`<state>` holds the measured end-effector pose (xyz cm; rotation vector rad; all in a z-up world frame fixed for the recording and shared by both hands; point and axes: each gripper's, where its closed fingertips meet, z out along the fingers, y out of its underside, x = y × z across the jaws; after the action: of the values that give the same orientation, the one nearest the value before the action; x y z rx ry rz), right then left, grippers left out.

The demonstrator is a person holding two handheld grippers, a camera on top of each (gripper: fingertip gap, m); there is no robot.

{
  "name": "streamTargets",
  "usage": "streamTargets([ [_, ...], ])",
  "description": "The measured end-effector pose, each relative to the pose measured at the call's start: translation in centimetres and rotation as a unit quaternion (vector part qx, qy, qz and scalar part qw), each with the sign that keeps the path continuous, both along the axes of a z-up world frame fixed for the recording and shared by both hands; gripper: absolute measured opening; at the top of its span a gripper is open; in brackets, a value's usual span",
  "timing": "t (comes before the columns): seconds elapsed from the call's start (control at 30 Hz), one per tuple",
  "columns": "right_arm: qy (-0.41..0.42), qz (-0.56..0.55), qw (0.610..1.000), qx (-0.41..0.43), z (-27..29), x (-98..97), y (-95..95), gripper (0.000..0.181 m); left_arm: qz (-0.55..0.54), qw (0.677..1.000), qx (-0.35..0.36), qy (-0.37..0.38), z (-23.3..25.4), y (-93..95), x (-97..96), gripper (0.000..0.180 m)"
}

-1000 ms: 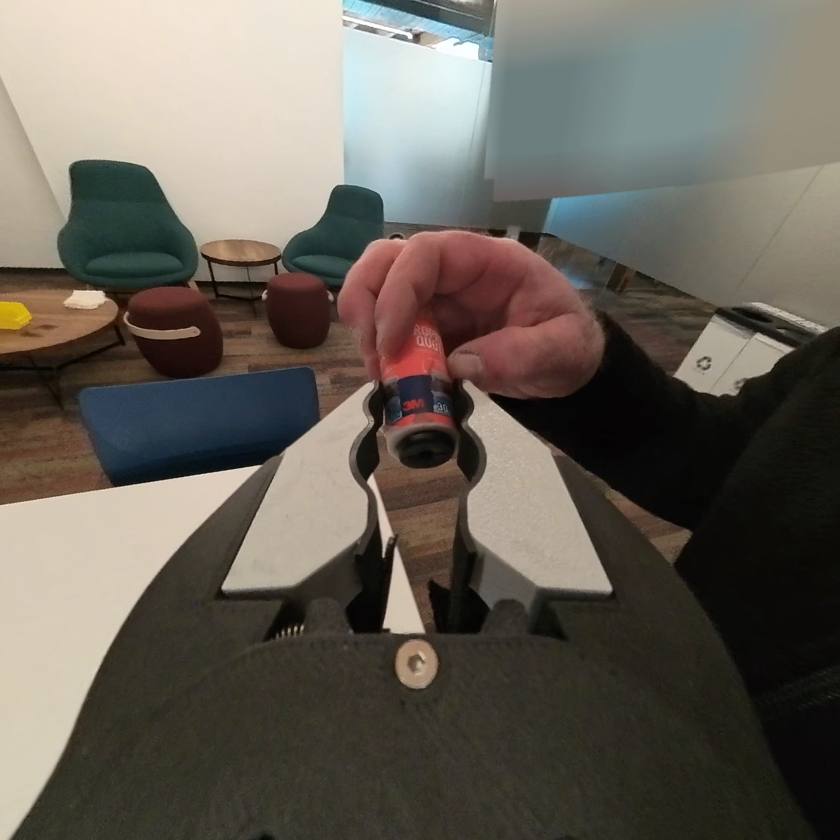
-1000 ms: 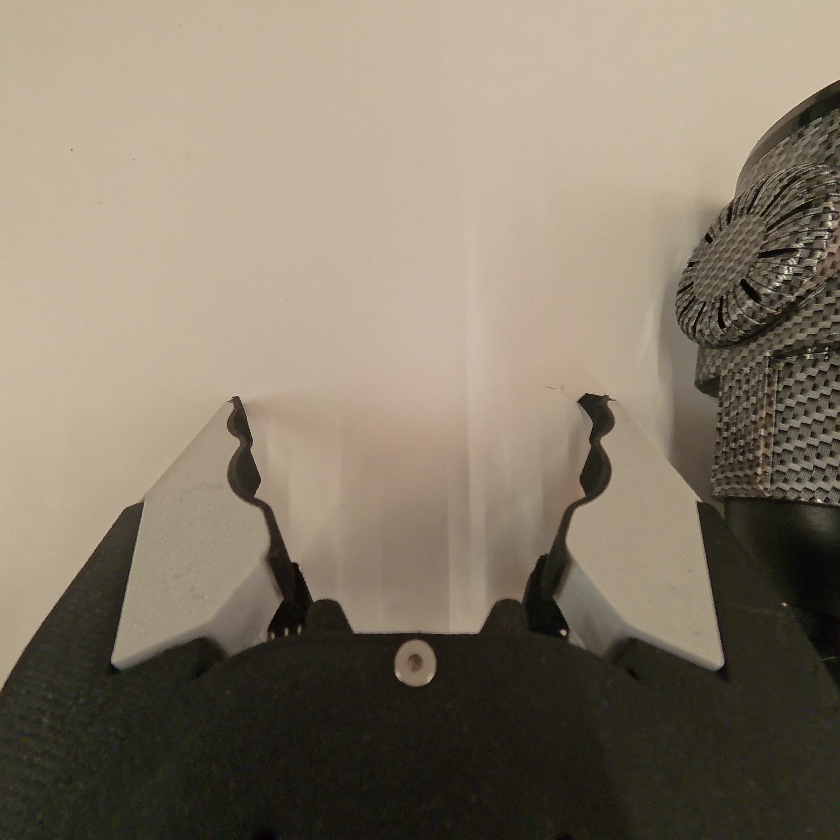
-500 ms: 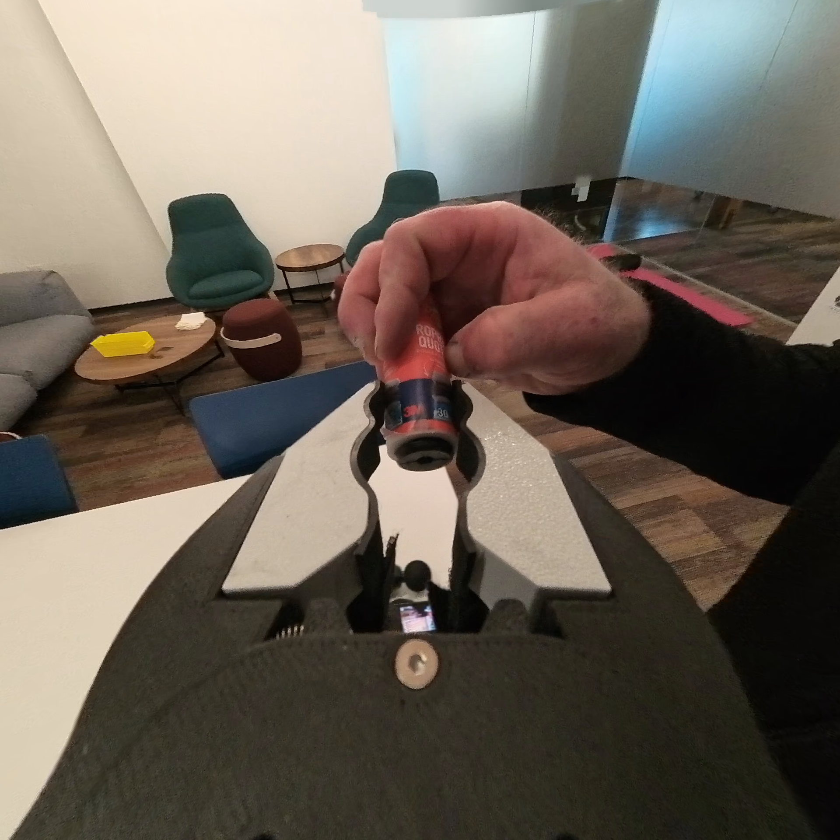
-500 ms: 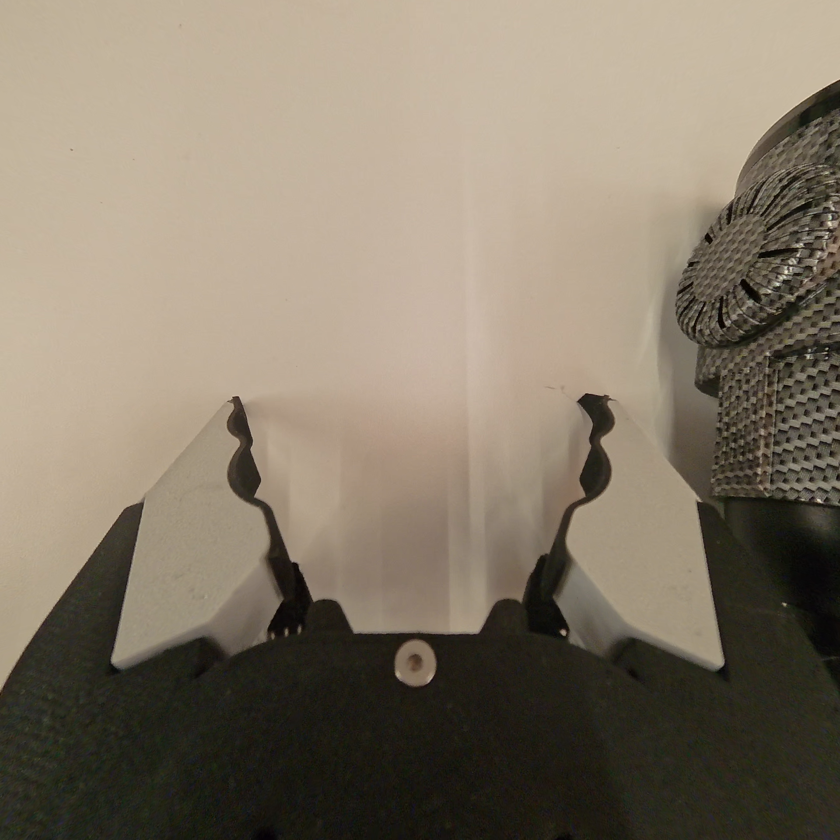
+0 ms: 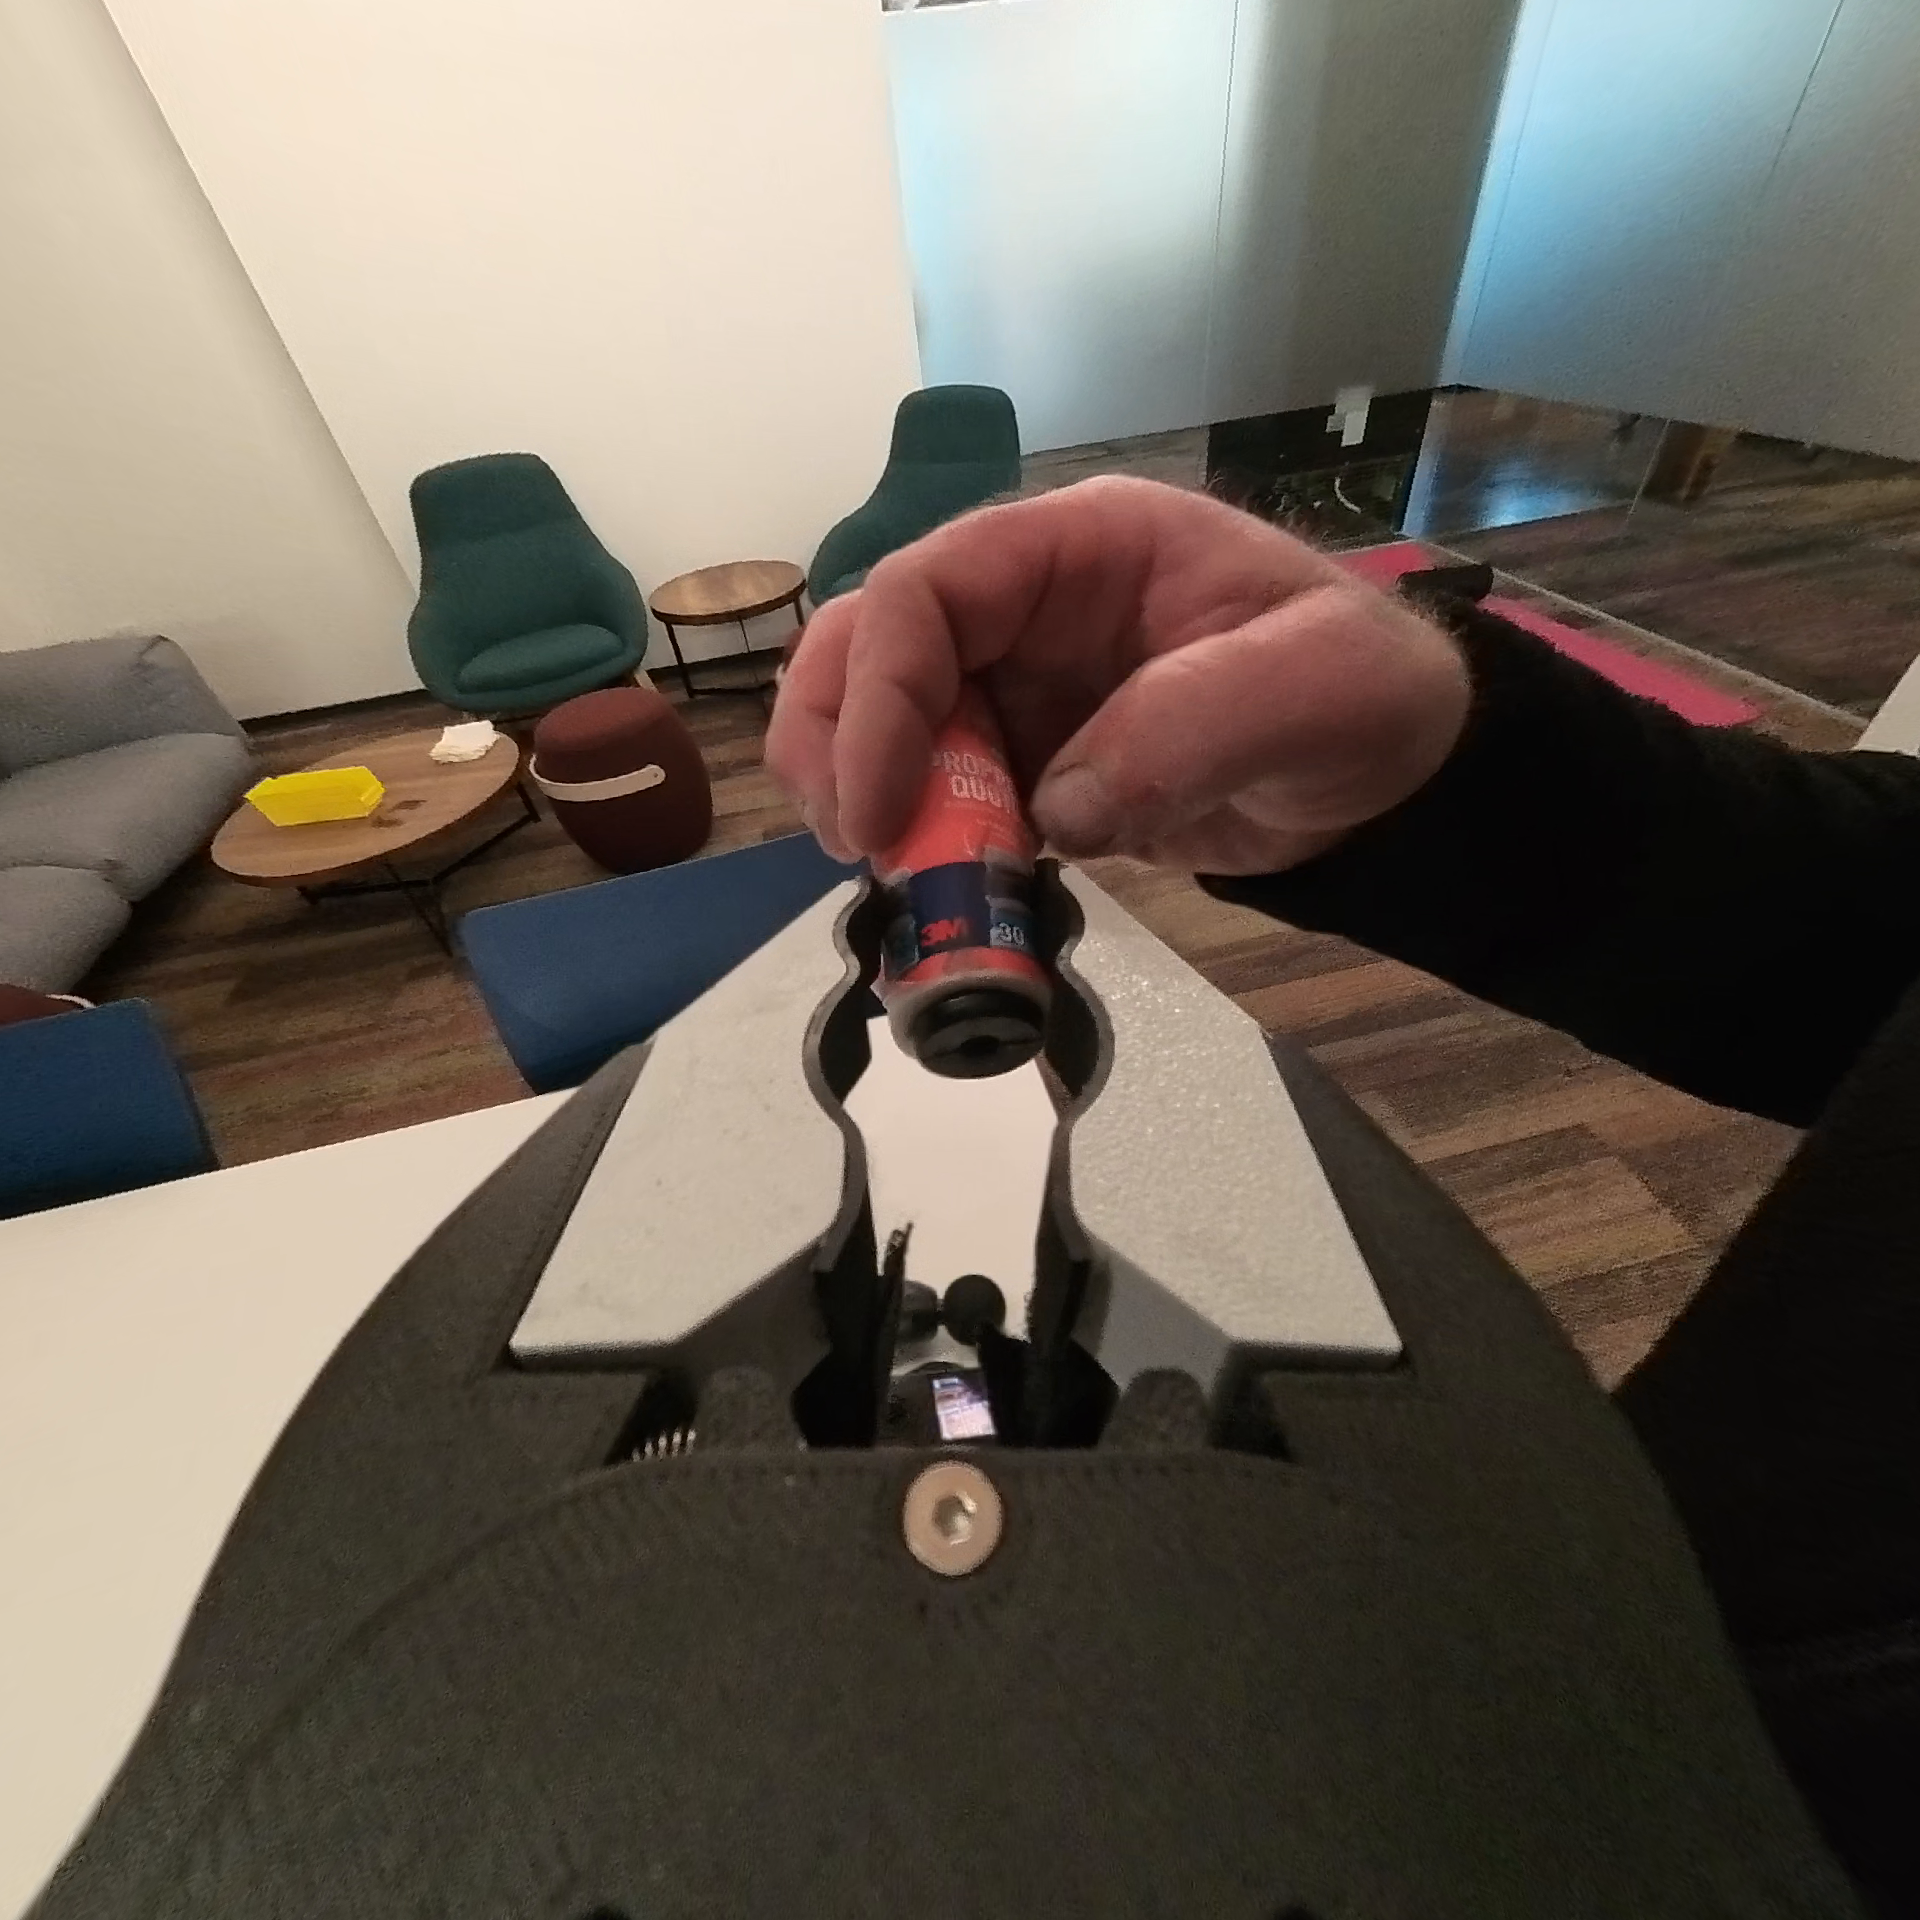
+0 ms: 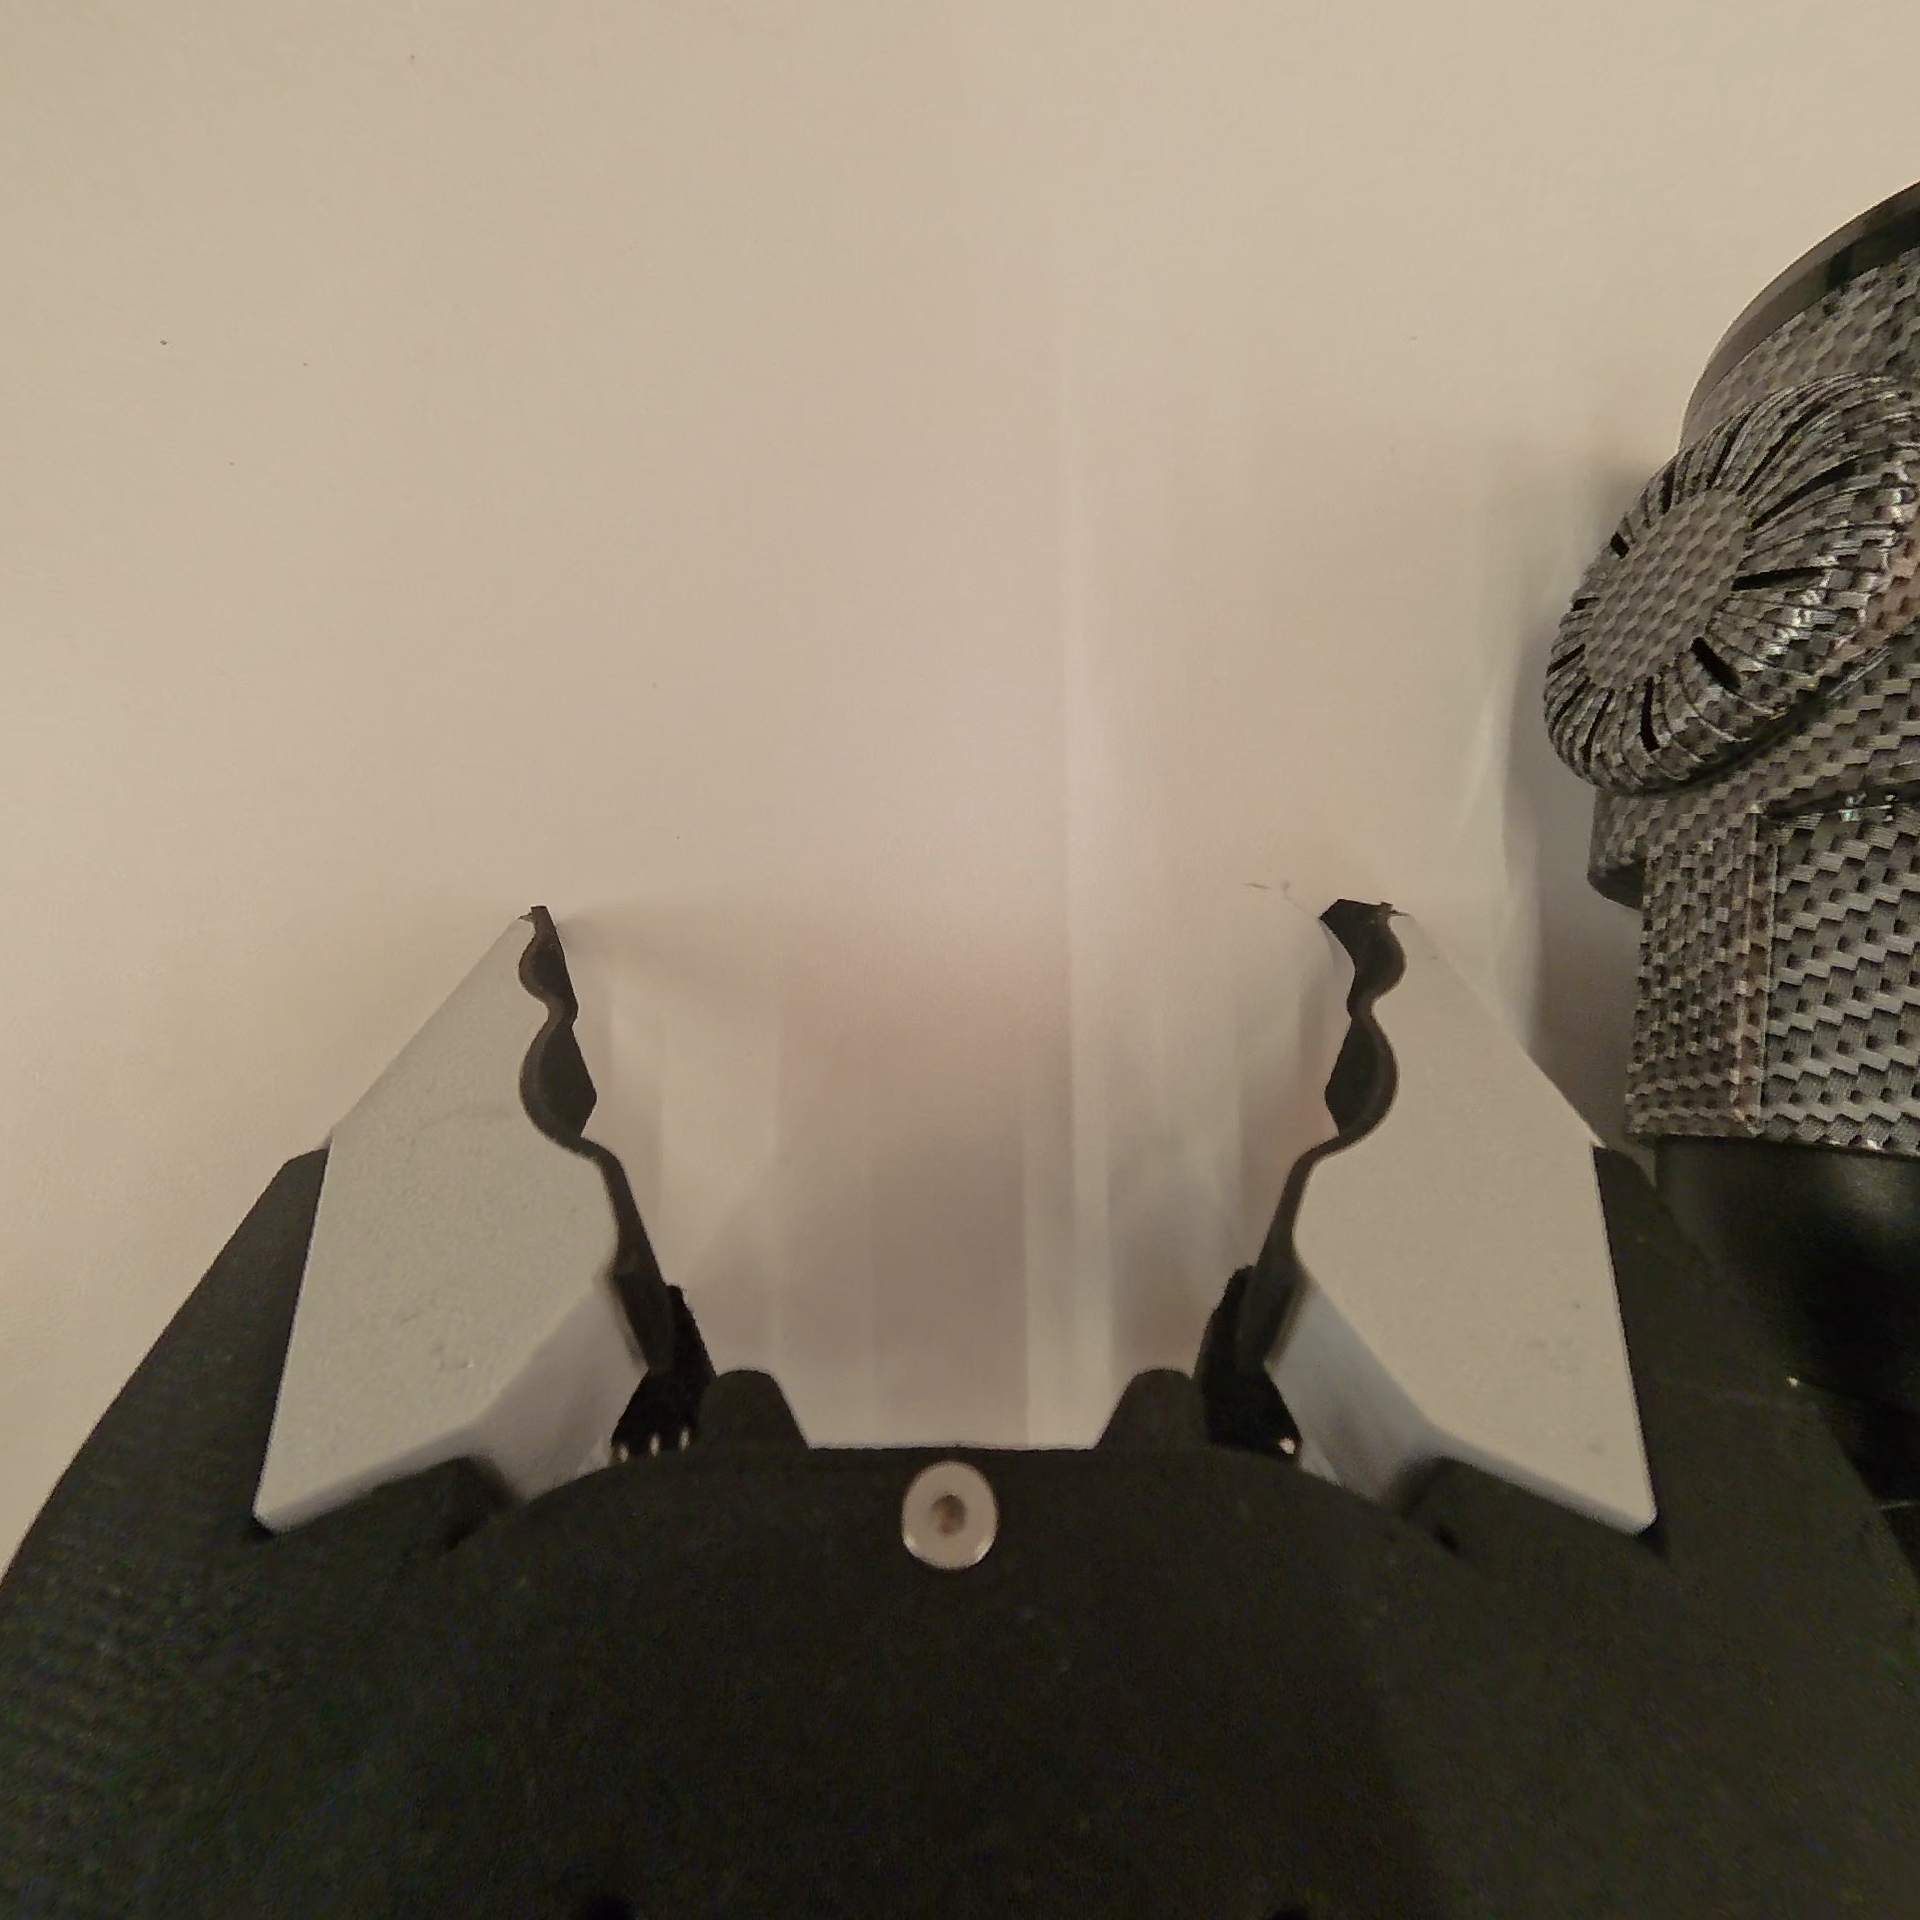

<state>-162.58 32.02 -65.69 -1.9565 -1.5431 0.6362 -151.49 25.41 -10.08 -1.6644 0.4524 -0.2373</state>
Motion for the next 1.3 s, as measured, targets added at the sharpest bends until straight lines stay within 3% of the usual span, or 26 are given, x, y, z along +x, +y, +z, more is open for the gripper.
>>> streamTargets([
  [0.93, 0.0, 0.0, 1.0, 0.0, 0.0, 0.0, 0.0, 0.144, 0.016, 0.997, 0.024, 0.066, -0.9, -0.5, -0.3, 0.027],
  [1.1, 0.0, 0.0, 1.0, 0.0, 0.0, 0.0, 0.0, 0.144, 0.013, 1.0, 0.014, 0.012, 0.0, -0.3, -1.1, 0.026],
  [1.3, 0.0, 0.0, 1.0, 0.0, 0.0, 0.0, 0.0, 0.144, -0.004, 0.99, -0.035, -0.138, 0.6, 0.5, -2.6, 0.026],
])
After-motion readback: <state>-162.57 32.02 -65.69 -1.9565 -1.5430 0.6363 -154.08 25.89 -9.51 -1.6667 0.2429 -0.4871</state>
